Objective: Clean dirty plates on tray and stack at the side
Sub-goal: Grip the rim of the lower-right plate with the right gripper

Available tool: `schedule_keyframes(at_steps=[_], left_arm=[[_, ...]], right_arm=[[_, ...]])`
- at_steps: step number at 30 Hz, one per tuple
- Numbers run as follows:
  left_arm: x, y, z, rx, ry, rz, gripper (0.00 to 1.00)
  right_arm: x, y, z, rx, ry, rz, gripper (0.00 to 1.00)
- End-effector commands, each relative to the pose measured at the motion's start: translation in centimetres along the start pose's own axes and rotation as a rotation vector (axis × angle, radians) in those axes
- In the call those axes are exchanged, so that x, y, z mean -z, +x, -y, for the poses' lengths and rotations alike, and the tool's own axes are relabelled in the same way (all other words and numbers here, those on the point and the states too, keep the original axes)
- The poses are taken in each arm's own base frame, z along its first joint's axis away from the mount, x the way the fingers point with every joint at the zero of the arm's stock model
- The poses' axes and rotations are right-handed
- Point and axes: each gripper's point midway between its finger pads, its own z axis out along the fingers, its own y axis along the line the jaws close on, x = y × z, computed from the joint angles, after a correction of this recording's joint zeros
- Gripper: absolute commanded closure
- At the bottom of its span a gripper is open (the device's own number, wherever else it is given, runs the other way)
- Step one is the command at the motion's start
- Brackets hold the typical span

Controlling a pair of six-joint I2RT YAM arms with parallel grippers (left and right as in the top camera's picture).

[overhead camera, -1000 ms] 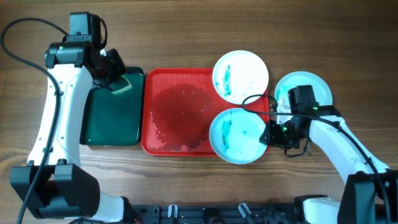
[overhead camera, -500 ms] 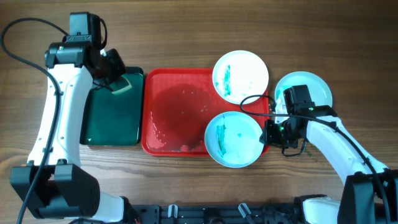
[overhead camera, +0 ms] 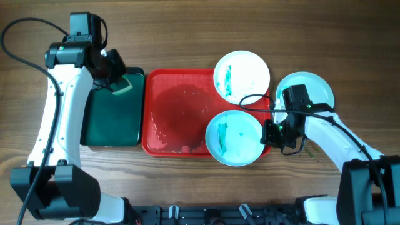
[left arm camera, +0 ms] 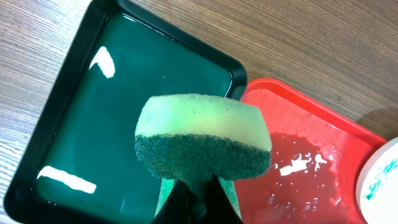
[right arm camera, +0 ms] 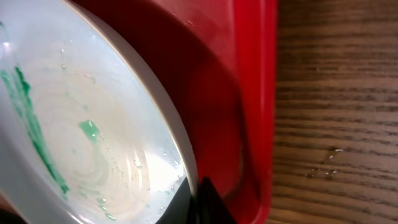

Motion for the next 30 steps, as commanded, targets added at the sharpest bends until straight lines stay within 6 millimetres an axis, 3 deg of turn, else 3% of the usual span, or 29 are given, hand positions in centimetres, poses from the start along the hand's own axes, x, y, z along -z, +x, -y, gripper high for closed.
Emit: schedule_keyframes(at_steps=[1,8,11,20,21,24,25,30], left_arm=[[-0.2,-0.3,-0.5,0.016,-0.018,0.006,0.96],[-0.2,-0.3,-0.5,0.016,-0.018,0.006,0.96],[-0.3,-0.4,-0.4,0.018,-0.016,0.009,0.96],[-0.3,-0.3,0.1,0.024,0.013,-0.002,0.96],[-0.3,-0.2,0.3,0.020,0.020,-0.006,0.96],[-0.3,0.2,1.1,-0.002,0.027,-0.010,0.96],[-0.4,0.4,1.5,-0.011,0.029,-0.012,0.96],[-1.0,1.5,3.9,-0.071,0.048,-0.026,0.96]], right_arm=[[0.9,-1.8,-3.6,0.048,-0.064,0.034,0.96],[-0.7,-4.0,-10.9,0.074,-0.041,0.250,0.96],[-1.3,-5.4,-12.9,0.121,-0.041,0.341,0.96],[-5.5,-6.9,-15.3,0.209,-0.032,0.194,0.96],[-5.8,-6.8,-15.6,0.224,-0.048,0.177,0.93],[-5.8,-6.7,-15.6,0.255,-0.043,0.169,0.65],[-5.8,-6.7,-15.6,0.260,-0.040,0.166,0.62],[-5.6,-7.4,-15.6,0.296,-0.045,0.191,0.67]])
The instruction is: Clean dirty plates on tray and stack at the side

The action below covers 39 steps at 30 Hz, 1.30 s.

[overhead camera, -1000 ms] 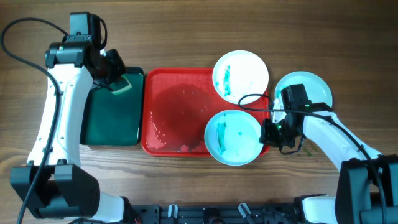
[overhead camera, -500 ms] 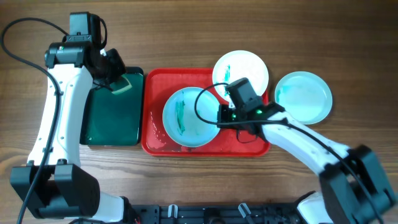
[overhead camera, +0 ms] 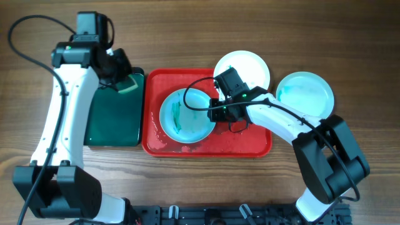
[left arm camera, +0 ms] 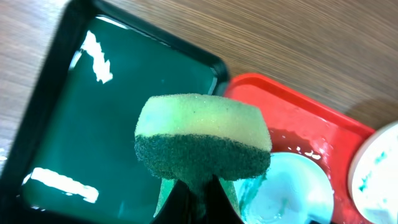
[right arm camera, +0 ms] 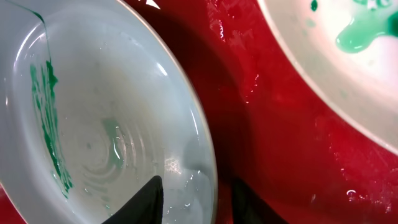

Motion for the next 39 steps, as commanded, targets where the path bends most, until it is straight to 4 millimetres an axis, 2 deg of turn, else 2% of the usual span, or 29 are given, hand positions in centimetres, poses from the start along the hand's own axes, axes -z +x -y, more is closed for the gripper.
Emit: schedule_keyframes(at_steps=[1,4,8,11,13,14,21,25,31,32,33,35,36,39], left_arm=[[-1.4,1.1,2.2,-0.029,0.020,-0.042,0.96],[-3.1,2.2,3.3,-0.040,0.010,-0.090,0.96],[-5.6,4.1,5.7,-0.089,0.039,-0.167,0.96],[-6.9,5.1,6.9,-0.123,0.040,-0.193,0.96],[-7.5,5.8,7.4,-0.142,0.035,-0.213,0.96],[-7.6,6.0,7.4,-0.145,0.032,-0.219,0.96],[-8.5,8.0,6.7,-0.161,0.000,-0.280,0.96],[-10.2,10.3,5.8,-0.173,-0.024,-0.324,0.96],[-12.1,12.3,5.9,-0.200,-0.017,-0.324,0.96],[-12.4,12.6,6.0,-0.206,-0.013,-0.320,0.96],[-12.6,12.9,6.0,-0.211,-0.013,-0.322,0.96],[-12.7,13.3,5.9,-0.217,-0.015,-0.327,0.96],[-12.7,13.4,5.9,-0.218,-0.016,-0.328,0.96],[-12.8,13.3,6.0,-0.217,-0.014,-0.325,0.96]], right_arm=[[-0.2,-1.1,-0.4,0.062,-0.021,0.022,0.67],[-0.2,-1.8,-0.4,0.118,-0.009,0.057,0.68],[-0.9,-1.6,0.3,0.107,0.012,0.044,0.85],[-1.4,-1.0,-0.1,0.101,-0.019,0.011,0.87],[-1.4,-0.9,-0.2,0.087,-0.027,0.005,0.93],[-1.4,-0.8,-0.2,0.070,-0.026,0.003,0.96],[-1.4,-0.4,-0.4,0.011,-0.042,-0.017,0.95],[-1.6,-0.5,0.0,-0.107,-0.037,-0.023,0.96],[-1.6,-0.6,0.0,-0.176,-0.032,-0.019,0.96],[-1.6,-0.6,0.0,-0.172,-0.032,-0.019,0.92],[-1.6,-0.6,0.0,-0.167,-0.033,-0.017,0.78],[-1.5,-0.8,-0.6,-0.104,-0.063,-0.014,0.62],[-1.5,-0.8,-0.8,-0.077,-0.077,-0.015,0.57],[-1.2,-1.5,-1.0,0.055,-0.094,0.000,0.58]])
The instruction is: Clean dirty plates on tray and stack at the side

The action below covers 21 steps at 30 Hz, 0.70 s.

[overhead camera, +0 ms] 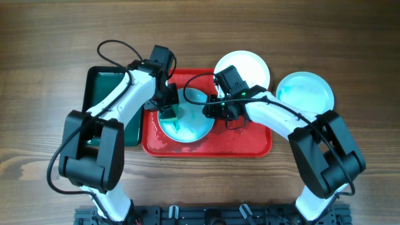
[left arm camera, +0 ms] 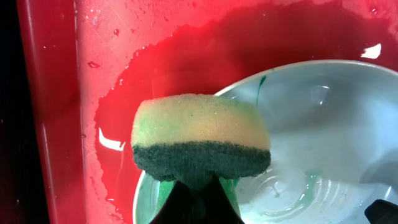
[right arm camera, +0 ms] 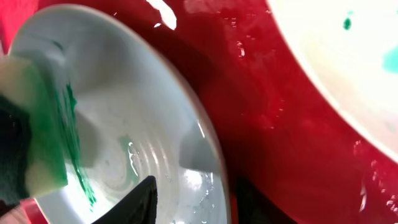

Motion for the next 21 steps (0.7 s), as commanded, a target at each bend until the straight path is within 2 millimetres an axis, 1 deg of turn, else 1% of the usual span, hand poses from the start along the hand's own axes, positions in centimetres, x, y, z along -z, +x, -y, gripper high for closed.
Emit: schedule_keyframes(at_steps=[1,2,4,6,9,12,15,18,21], left_arm=[[-0.5,0.5,0.2,0.012,0.007,-0.022,0.96],[-0.5,0.5,0.2,0.012,0.009,-0.020,0.96],[-0.5,0.4,0.3,0.012,0.010,-0.016,0.96],[-0.5,0.4,0.3,0.012,0.011,-0.016,0.96],[-0.5,0.4,0.3,0.012,0.011,-0.016,0.96],[-0.6,0.4,0.3,0.012,0.011,-0.016,0.96],[-0.6,0.4,0.3,0.012,0.011,-0.016,0.96],[-0.6,0.5,0.3,0.011,0.010,-0.018,0.96],[-1.4,1.1,0.4,0.000,0.010,-0.021,0.96]], right_arm=[[-0.3,-0.7,0.3,0.169,-0.012,-0.003,0.58],[-0.2,-0.8,0.4,0.223,-0.010,-0.001,0.59],[-0.2,-1.0,0.7,0.268,-0.001,0.004,0.64],[-0.3,-1.1,1.0,0.268,0.018,0.011,0.74],[-0.7,-1.0,1.2,0.264,0.017,0.002,0.84],[-0.9,-0.7,1.1,0.251,0.008,-0.010,0.95],[-0.9,-0.7,0.9,0.187,-0.004,-0.012,0.96],[-0.9,-0.7,0.9,0.174,-0.005,-0.011,0.96],[-0.9,-0.7,0.9,0.160,-0.005,-0.011,0.96]])
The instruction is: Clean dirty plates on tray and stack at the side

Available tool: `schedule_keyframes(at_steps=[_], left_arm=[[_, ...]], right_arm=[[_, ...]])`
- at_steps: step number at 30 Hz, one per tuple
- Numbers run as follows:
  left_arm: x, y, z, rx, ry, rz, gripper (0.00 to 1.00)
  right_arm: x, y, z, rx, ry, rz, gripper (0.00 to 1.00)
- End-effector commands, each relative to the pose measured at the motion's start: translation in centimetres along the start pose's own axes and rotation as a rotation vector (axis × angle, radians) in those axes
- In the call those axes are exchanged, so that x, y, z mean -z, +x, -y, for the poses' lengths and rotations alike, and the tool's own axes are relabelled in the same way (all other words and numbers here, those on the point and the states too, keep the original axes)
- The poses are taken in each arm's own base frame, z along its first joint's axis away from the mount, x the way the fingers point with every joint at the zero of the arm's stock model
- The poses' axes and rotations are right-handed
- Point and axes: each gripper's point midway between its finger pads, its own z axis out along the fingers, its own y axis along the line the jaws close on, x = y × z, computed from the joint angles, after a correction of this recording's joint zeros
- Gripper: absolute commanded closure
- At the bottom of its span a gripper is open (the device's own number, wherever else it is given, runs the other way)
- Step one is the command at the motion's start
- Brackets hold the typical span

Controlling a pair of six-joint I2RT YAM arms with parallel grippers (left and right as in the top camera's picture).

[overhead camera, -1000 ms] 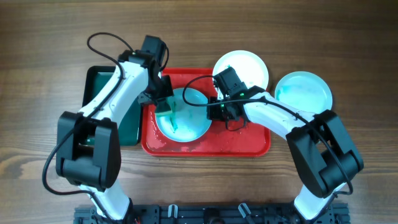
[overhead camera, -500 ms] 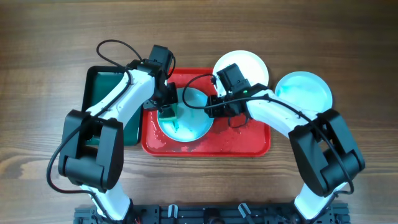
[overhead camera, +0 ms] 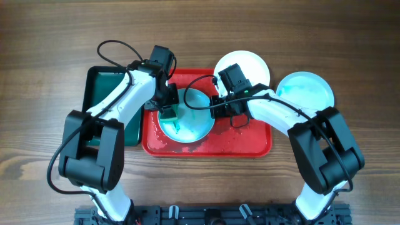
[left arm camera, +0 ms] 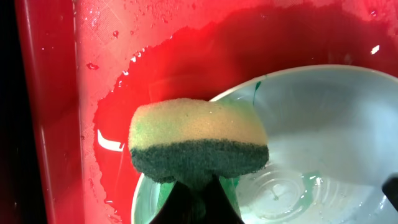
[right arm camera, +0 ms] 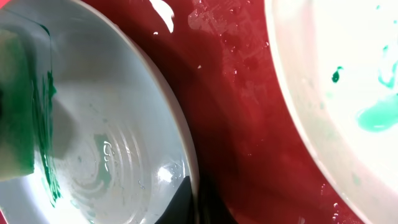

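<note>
A pale plate (overhead camera: 190, 119) smeared with green lies in the middle of the red tray (overhead camera: 250, 142). My left gripper (overhead camera: 167, 110) is shut on a yellow-and-green sponge (left arm camera: 199, 140) at the plate's (left arm camera: 311, 143) left rim, with its fingers (left arm camera: 186, 202) under the sponge. My right gripper (overhead camera: 216, 107) is shut on the plate's (right arm camera: 106, 124) right rim, as the right wrist view (right arm camera: 194, 200) shows. A second dirty plate (overhead camera: 242, 70) with green smears rests on the tray's far right corner. One clean plate (overhead camera: 306, 92) sits on the table to the right.
A dark green basin (overhead camera: 106, 125) of water stands left of the red tray. The tray floor (right arm camera: 242, 112) is wet. Bare wooden table (overhead camera: 50, 169) surrounds the trays. Arm cables loop above both trays.
My right gripper's fingers stood apart astride the plate's right rim; now they are shut on that rim. The sponge has stayed at the plate's left rim.
First my right gripper held the smeared plate at the tray's near right corner while my left held the sponge over the basin. Then the plate lay mid-tray with the right fingers apart at its rim. The sponge came to the plate, and the right gripper has shut.
</note>
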Motion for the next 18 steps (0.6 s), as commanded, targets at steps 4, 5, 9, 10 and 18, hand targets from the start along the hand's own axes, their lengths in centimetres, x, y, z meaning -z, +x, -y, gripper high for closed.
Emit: schedule_keyframes(at_steps=[4,5,9,10,18], left_arm=[[-3.9,2.5,0.7,-0.036,0.024,0.002,0.96],[-4.5,2.6,0.9,-0.043,0.033,0.014,0.96],[-3.5,5.4,7.1,-0.211,0.400,-0.099,0.96],[-2.9,6.0,8.2,-0.245,0.475,-0.122,0.96],[-3.0,3.8,8.2,-0.228,0.469,-0.037,0.96]], right_arm=[[-0.6,-0.1,-0.3,-0.020,-0.018,-0.013,0.96],[-0.6,-0.1,-0.3,-0.020,-0.018,-0.013,0.95],[-0.6,-0.1,-0.3,-0.020,-0.018,-0.012,0.96],[-0.6,-0.1,-0.3,-0.020,-0.018,-0.013,0.96],[-0.6,-0.1,-0.3,-0.021,-0.018,-0.015,0.96]])
